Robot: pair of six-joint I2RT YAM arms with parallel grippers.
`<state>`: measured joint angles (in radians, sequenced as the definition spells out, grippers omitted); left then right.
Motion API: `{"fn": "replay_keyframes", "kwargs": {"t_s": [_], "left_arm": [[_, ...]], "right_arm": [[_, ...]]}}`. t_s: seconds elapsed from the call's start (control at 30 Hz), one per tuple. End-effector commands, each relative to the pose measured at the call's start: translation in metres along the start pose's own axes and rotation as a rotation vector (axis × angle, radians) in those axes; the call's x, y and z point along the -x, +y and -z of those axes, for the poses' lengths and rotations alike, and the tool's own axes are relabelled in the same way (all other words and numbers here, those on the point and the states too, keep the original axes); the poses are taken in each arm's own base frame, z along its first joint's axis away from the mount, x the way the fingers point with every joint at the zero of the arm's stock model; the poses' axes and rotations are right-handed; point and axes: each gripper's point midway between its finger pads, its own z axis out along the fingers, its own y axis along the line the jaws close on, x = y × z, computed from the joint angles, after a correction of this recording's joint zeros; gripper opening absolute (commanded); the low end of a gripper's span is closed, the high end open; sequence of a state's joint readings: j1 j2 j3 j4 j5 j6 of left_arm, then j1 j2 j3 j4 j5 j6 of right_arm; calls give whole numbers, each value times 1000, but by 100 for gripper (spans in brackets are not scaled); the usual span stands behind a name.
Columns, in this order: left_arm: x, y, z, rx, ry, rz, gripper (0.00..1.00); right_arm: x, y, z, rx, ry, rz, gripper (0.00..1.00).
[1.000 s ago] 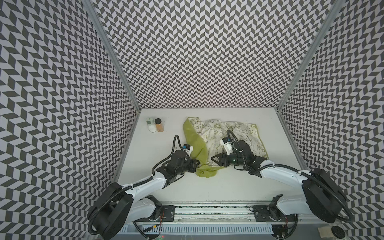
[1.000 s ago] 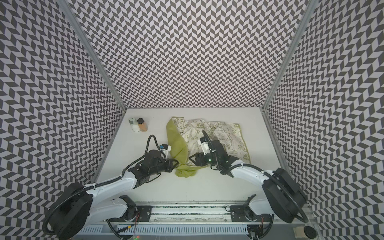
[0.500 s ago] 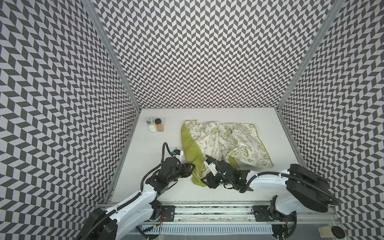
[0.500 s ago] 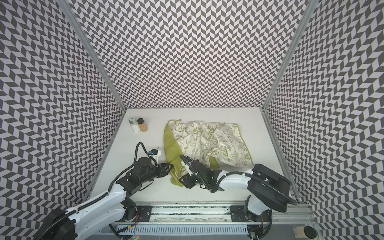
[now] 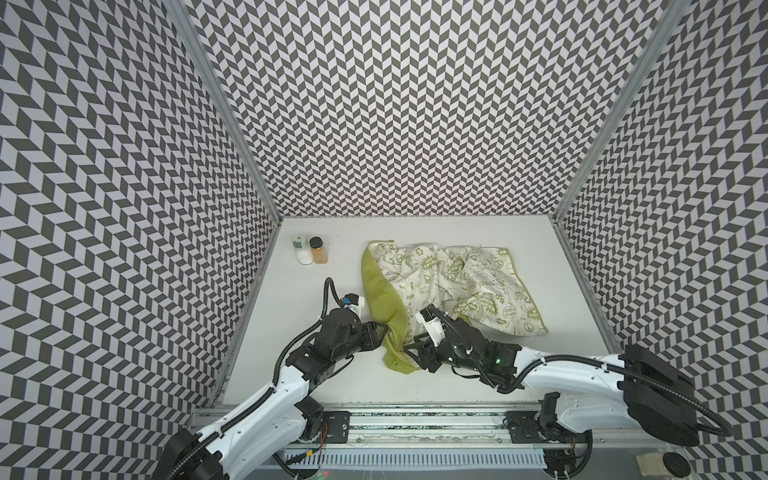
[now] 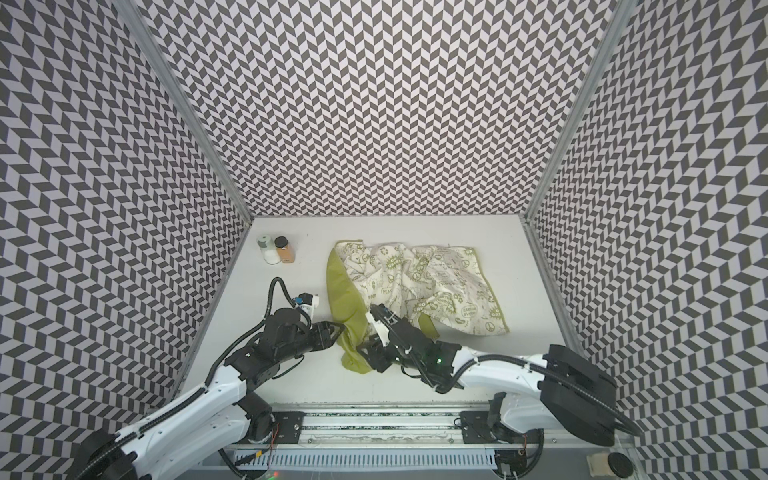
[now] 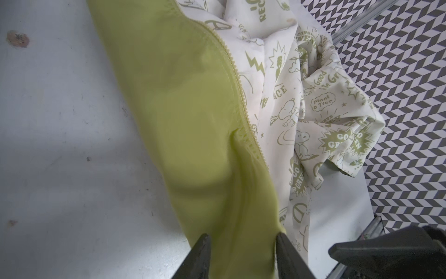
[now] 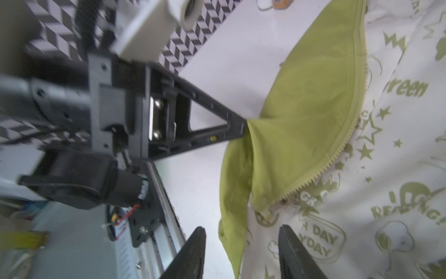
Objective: Zip up the jacket
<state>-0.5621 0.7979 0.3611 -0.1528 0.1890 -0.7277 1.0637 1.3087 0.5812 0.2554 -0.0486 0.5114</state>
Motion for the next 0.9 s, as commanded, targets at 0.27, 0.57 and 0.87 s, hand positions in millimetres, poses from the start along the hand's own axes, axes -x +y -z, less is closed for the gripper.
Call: {"fn": "replay_keyframes", "kwargs": {"t_s": [0.27,0.57,0.87], "left_arm": [[12,-14,28,-21,-44,41,47],[8,-19,25,-47,-28,26,48],[7,-16,26,-30,-26,13,48]], "right_arm": [[-9,-15,-49,127,151,-189,41],[-32,-45,-54,2,186,-222,60],[-25,-32,-74,109,187,-214,61]]}}
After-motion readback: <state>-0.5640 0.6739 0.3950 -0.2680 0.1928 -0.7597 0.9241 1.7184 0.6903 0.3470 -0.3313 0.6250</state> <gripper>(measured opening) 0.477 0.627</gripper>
